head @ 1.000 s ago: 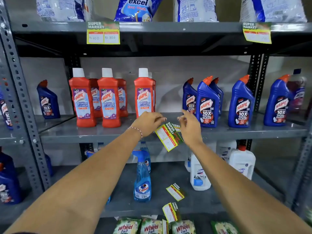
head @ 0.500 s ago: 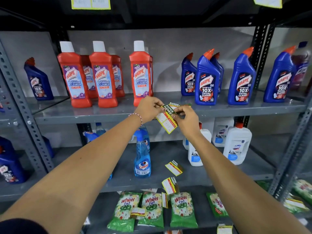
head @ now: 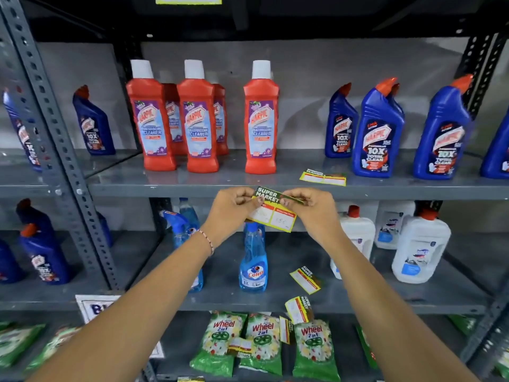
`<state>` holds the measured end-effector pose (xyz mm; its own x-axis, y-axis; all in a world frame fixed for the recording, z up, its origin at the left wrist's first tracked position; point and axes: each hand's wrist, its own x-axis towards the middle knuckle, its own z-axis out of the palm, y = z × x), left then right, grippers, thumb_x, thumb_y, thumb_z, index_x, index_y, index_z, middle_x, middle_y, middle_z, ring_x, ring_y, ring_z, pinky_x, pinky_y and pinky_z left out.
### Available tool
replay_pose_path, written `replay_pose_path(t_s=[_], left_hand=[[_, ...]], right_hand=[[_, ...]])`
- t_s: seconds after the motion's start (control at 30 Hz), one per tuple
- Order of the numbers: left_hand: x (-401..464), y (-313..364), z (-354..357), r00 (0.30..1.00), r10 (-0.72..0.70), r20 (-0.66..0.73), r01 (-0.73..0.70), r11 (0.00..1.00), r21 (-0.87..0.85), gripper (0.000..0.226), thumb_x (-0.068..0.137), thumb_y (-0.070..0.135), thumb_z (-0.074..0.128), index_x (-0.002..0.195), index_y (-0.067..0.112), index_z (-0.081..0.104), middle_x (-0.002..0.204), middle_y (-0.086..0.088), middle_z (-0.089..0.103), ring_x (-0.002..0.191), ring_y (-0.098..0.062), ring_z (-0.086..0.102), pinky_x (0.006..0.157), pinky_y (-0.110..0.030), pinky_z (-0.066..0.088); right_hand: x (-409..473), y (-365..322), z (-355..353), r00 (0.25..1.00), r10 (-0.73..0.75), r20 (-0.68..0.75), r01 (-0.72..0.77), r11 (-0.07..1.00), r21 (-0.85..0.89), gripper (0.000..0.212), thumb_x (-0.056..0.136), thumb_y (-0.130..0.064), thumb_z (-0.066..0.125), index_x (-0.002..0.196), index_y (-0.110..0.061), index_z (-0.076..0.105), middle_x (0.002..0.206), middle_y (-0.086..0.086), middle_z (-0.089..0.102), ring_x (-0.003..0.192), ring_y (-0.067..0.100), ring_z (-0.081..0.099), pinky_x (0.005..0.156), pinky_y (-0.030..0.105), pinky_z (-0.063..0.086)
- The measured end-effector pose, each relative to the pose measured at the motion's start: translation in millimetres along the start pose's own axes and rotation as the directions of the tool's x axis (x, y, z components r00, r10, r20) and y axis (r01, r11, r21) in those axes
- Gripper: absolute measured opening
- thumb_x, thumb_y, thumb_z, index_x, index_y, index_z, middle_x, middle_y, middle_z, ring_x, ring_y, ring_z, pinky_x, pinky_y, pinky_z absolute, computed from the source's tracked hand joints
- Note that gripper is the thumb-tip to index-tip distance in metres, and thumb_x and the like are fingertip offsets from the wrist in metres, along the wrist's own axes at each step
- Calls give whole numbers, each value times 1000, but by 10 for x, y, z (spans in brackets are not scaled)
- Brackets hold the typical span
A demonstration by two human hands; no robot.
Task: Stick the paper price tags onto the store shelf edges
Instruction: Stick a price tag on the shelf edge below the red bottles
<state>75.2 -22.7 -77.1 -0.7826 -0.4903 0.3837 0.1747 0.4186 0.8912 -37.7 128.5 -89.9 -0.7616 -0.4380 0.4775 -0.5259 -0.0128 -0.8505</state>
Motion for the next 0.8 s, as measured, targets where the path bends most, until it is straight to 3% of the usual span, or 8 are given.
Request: replay_pose_path(t_s=[0.17, 0.3, 0.5, 0.6, 0.8], left_hand=[[-63, -214, -530, 988, -21, -150, 11, 997, -70, 20, 89, 5, 69, 102, -10, 68, 88, -17, 71, 71, -13, 65, 60, -14, 54], [-13, -365, -983, 983, -1, -185, -9, 999, -52, 12, 87, 3, 70, 99, 5, 70, 78, -6, 73, 61, -1, 68, 63, -20, 56], [122, -505, -1390, 964, 46, -262, -45, 999, 10, 17, 87, 12, 73, 81, 28, 73, 74, 1, 75, 63, -5, 68, 57, -18, 52], [177, -568, -1455, 954, 74, -289, -71, 997, 22, 19, 86, 13, 74, 77, 30, 73, 73, 7, 74, 62, 0, 69, 54, -15, 52], [270, -677, -1500, 950, 108, -294, -91, 993, 72, 22, 85, 15, 75, 75, 33, 71, 76, 8, 74, 70, -4, 70, 63, -16, 55]], right_hand=[[47, -173, 590, 994, -60, 91, 72, 988, -136, 14, 84, -16, 75, 96, -24, 79, 89, -8, 76, 85, 5, 71, 77, 25, 57], [97, -354, 1047, 971, -218, 102, 235, 950, -207, 17, 85, -13, 74, 100, -20, 78, 84, -11, 68, 81, 4, 62, 74, 14, 46], [244, -477, 1523, 962, -265, 66, 273, 939, -210, 13, 82, -13, 76, 94, -19, 78, 89, -5, 75, 82, 6, 67, 79, 19, 51], [310, -482, 1657, 944, -328, 37, 326, 911, -254, 11, 81, -11, 77, 90, -16, 79, 80, -8, 71, 73, -2, 60, 72, 4, 43], [360, -473, 1700, 948, -316, 32, 313, 911, -269, 10, 78, -12, 80, 88, -14, 80, 72, -20, 58, 71, -14, 56, 66, 2, 39]])
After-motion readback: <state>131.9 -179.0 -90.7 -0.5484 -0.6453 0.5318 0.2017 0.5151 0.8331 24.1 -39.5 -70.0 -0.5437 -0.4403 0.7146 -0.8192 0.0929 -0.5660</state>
